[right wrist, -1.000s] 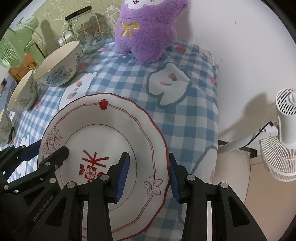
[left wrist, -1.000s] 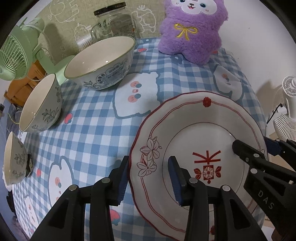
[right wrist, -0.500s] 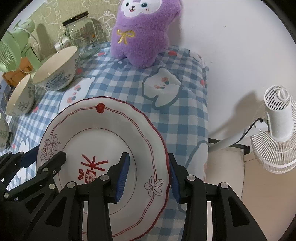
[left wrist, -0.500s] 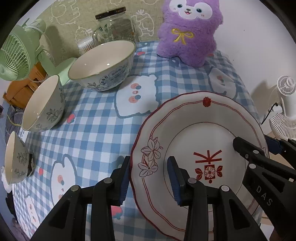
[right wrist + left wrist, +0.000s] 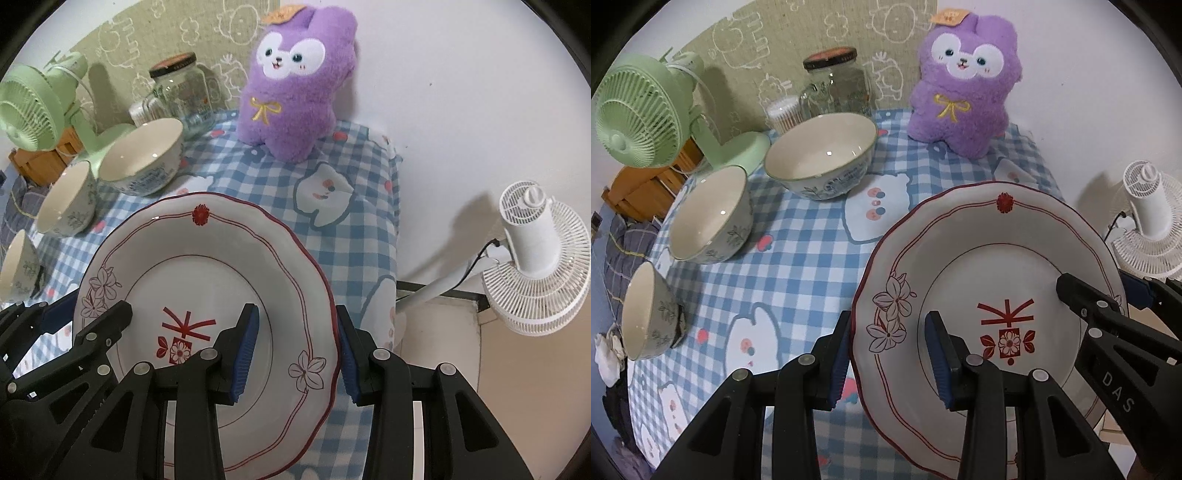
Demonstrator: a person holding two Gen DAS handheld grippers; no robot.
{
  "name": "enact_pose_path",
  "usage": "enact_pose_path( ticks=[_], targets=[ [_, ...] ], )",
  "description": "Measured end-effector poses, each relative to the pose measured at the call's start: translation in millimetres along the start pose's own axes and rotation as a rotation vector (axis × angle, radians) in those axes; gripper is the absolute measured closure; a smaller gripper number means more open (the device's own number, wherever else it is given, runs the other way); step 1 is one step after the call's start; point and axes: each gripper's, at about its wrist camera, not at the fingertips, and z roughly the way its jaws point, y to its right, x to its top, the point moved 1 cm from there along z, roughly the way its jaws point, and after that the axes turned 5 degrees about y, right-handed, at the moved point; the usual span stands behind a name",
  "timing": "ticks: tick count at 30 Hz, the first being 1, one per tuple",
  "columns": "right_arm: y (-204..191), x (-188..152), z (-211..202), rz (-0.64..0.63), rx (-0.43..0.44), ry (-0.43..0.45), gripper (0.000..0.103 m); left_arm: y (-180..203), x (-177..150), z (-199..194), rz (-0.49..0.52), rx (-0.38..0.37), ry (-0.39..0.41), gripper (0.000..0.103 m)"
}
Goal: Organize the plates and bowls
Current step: 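Lift the red-rimmed plate off the tablecloth with both tools, then carry the red-rimmed plate toward the stacked flowered plates with both tools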
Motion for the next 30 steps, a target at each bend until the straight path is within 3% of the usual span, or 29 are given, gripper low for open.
enact_pose_path(
  ticks=[14, 30],
  targets=[
    [-24, -23, -73, 0.017, -0.022, 0.050, 0.059, -20, -23, -68, 0.035, -0.017, 0.053, 0.064],
    [-56, -86, -123, 0.039, -0.042, 0.055, 0.059, -45, -83, -110, 0.049, -0.054, 0.052, 0.064]
  ],
)
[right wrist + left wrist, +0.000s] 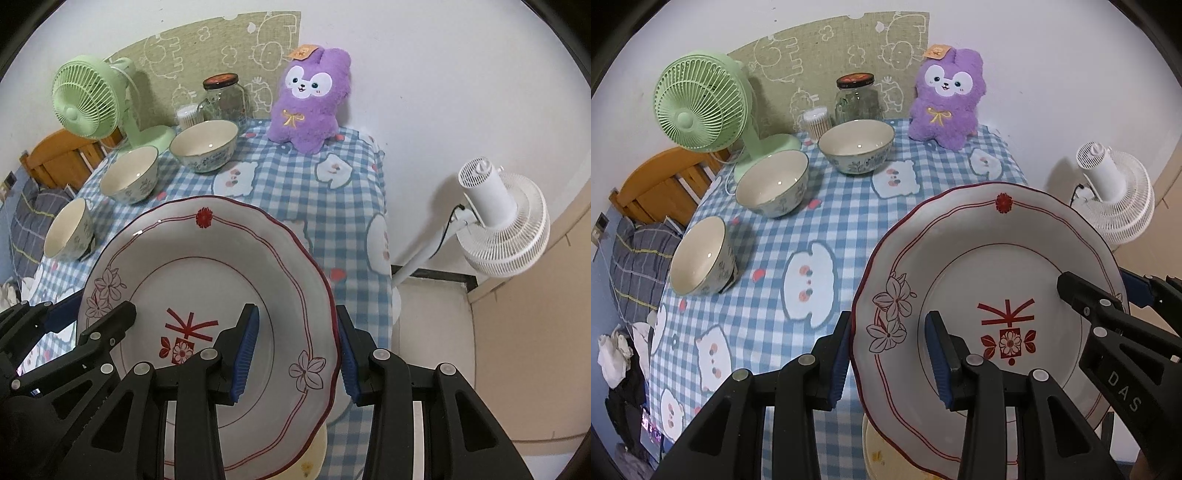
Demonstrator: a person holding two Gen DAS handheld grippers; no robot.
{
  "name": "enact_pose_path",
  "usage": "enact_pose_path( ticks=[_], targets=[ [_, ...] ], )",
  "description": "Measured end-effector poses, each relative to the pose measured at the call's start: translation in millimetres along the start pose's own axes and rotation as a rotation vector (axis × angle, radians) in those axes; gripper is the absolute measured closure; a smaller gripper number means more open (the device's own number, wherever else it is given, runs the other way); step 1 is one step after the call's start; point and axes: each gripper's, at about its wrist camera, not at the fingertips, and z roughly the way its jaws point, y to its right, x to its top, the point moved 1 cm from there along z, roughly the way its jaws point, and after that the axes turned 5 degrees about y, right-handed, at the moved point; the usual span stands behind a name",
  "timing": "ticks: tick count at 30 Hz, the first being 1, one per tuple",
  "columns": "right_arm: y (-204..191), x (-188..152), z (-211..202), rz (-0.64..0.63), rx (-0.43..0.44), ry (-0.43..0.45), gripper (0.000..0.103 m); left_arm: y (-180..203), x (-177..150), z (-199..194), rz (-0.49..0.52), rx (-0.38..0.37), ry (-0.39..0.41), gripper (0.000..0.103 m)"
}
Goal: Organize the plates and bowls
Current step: 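Carry the red-rimmed plate toward the stacked flowered plates with both tools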
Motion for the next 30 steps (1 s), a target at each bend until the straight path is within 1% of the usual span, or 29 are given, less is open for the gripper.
enact_pose_path(
  ticks=[8, 19, 30],
  targets=[
    [-8, -33, -7, 0.016, -0.014, -0.013, 0.059, 0, -28, -8, 0.040, -0.002, 0.020, 0.064],
    [-12, -75, -2, 0.053, -0.028, -0.033, 0.059, 1, -63, 1, 0.072, -0.036, -0.018, 0.064],
    [-10, -97, 10, 0.082, -0.045, -0.071, 0.059, 6, -84, 14, 0.091, -0.061, -0.064, 0.064]
  ],
)
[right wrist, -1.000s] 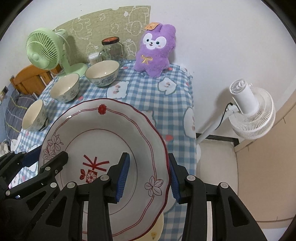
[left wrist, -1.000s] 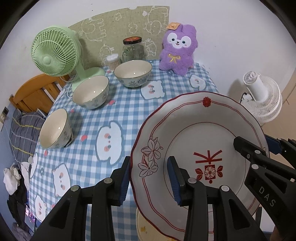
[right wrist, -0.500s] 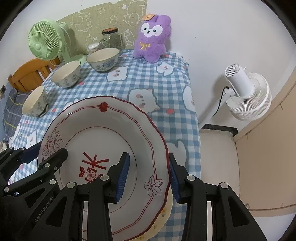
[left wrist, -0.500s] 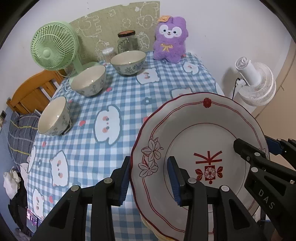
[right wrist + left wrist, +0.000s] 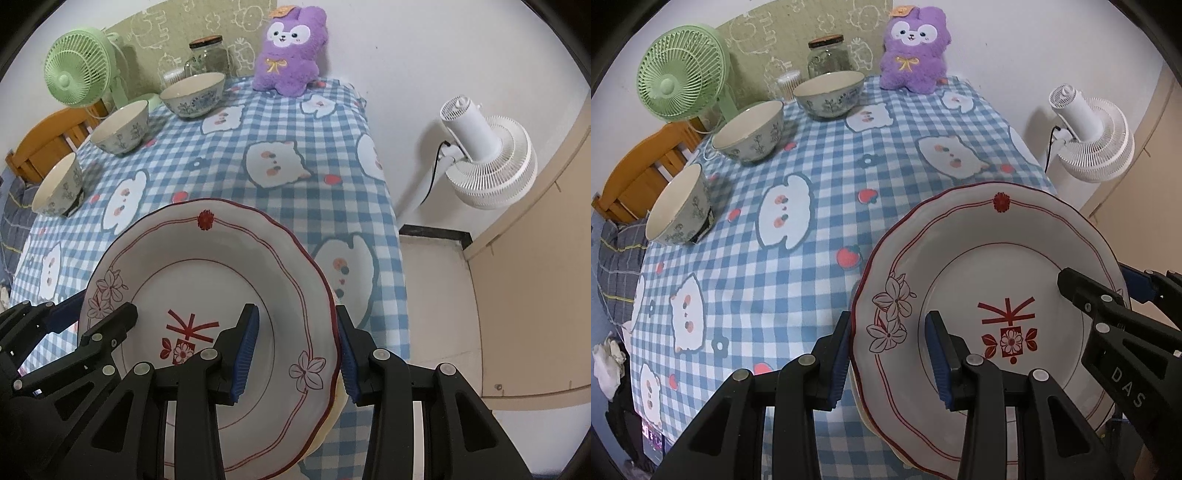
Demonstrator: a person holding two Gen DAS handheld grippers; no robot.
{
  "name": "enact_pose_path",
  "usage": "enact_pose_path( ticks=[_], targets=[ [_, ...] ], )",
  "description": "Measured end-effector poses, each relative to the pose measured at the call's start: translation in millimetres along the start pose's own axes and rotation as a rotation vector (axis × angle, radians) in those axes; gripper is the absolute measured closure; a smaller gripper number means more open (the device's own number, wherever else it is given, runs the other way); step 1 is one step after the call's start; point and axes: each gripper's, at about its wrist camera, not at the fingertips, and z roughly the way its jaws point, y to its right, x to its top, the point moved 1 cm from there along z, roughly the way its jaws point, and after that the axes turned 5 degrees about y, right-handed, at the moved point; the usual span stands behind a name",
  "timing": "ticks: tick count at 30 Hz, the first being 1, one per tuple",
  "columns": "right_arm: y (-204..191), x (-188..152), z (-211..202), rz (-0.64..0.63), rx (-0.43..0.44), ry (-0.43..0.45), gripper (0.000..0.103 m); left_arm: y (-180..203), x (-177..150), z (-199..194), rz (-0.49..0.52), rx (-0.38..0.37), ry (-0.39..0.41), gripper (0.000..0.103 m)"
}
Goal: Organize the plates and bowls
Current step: 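Carry the red-rimmed plate toward the stacked flowered plates with both tools, then lower the red-rimmed plate onto the flowered plates and open both tools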
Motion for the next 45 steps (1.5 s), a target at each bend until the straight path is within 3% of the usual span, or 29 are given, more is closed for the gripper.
enact_pose_path(
  ticks=[8, 31, 42, 45],
  targets=[
    [0, -12, 12, 0.015, -0.001, -0.041, 0.059, 2, -13, 11, 0.016, -0.007, -0.041, 0.064],
    [-10, -15, 24, 0.015, -0.053, -0.043, 0.059, 3, -16, 22, 0.072, 0.064, -0.020, 0.062],
    [-7, -15, 25, 0.017, -0.079, -0.042, 0.059, 9, -14, 25, 0.052, 0.036, -0.027, 0.042],
    [-5, -15, 25, 0.022, -0.064, -0.046, 0.054, 9, -14, 26, 0.047, 0.029, -0.028, 0.038]
  ],
)
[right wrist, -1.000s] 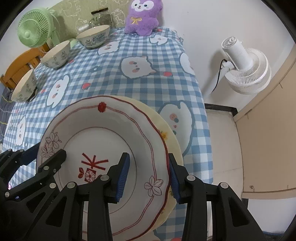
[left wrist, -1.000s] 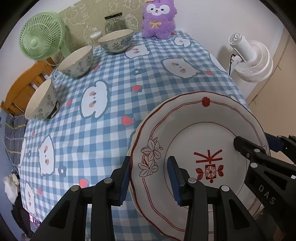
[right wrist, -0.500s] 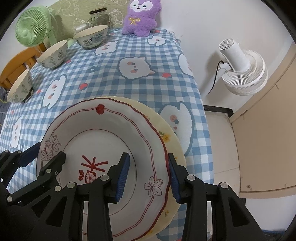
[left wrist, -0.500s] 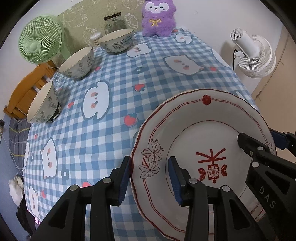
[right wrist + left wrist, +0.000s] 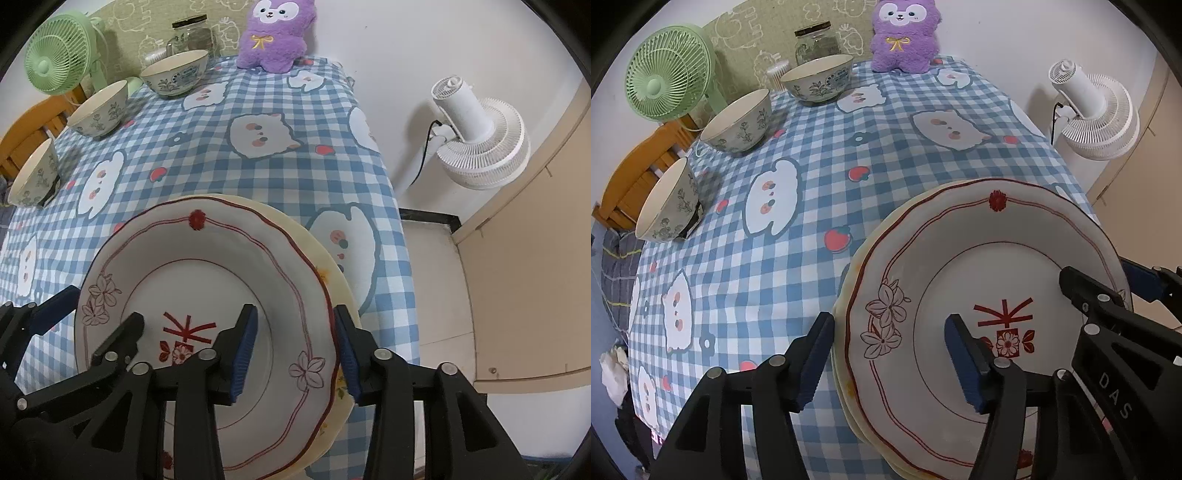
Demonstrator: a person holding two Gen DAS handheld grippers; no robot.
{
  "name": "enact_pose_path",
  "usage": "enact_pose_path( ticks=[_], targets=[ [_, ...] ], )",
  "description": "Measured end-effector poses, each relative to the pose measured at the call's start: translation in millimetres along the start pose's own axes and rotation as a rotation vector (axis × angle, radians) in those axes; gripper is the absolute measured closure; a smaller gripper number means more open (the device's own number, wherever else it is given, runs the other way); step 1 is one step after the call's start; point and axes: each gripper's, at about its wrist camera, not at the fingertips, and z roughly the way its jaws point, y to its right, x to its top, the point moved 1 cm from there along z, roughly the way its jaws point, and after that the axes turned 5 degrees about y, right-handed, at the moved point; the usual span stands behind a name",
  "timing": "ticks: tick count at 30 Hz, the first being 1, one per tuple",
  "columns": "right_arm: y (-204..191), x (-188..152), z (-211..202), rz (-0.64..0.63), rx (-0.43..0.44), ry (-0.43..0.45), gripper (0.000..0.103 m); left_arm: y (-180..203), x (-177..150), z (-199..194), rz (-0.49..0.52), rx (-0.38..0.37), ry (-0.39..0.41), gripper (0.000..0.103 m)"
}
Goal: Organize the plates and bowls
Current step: 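Lower the red-rimmed plate onto the flowered plates and open both tools, then withdraw both tools from the plate stack and move toward the bowls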
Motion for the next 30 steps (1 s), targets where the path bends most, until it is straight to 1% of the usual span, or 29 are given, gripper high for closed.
enact_pose_path(
  ticks=[1, 3, 6, 10, 15, 19, 24, 30],
  targets=[
    [1, 0, 0, 0.007, 0.003, -0.003, 0.052, 0, 0, 0, 0.000, -0.003, -0.001, 0.037],
    [2, 1, -3, 0.014, 0.019, 0.002, 0.049, -1, 1, 0, -0.007, -0.017, -0.008, 0.033],
    [1, 4, -8, 0.022, 0.038, 0.005, 0.043, -2, 2, -3, -0.026, -0.039, -0.018, 0.031],
    [-1, 9, -18, 0.019, 0.036, 0.026, 0.038, -1, 4, -11, -0.034, -0.069, -0.008, 0.029],
    [0, 13, -31, 0.035, 0.055, 0.035, 0.037, 1, 7, -26, -0.028, -0.088, 0.017, 0.023],
    [0, 15, -49, 0.038, 0.064, 0.057, 0.037, -2, 11, -43, -0.039, -0.101, 0.050, 0.021],
    [1, 17, -74, 0.062, 0.062, 0.101, 0.037, -5, 15, -68, -0.033, -0.112, 0.114, 0.021],
    [1, 24, -104, 0.089, 0.053, 0.160, 0.036, -9, 22, -96, -0.040, -0.121, 0.171, 0.021]
  ],
)
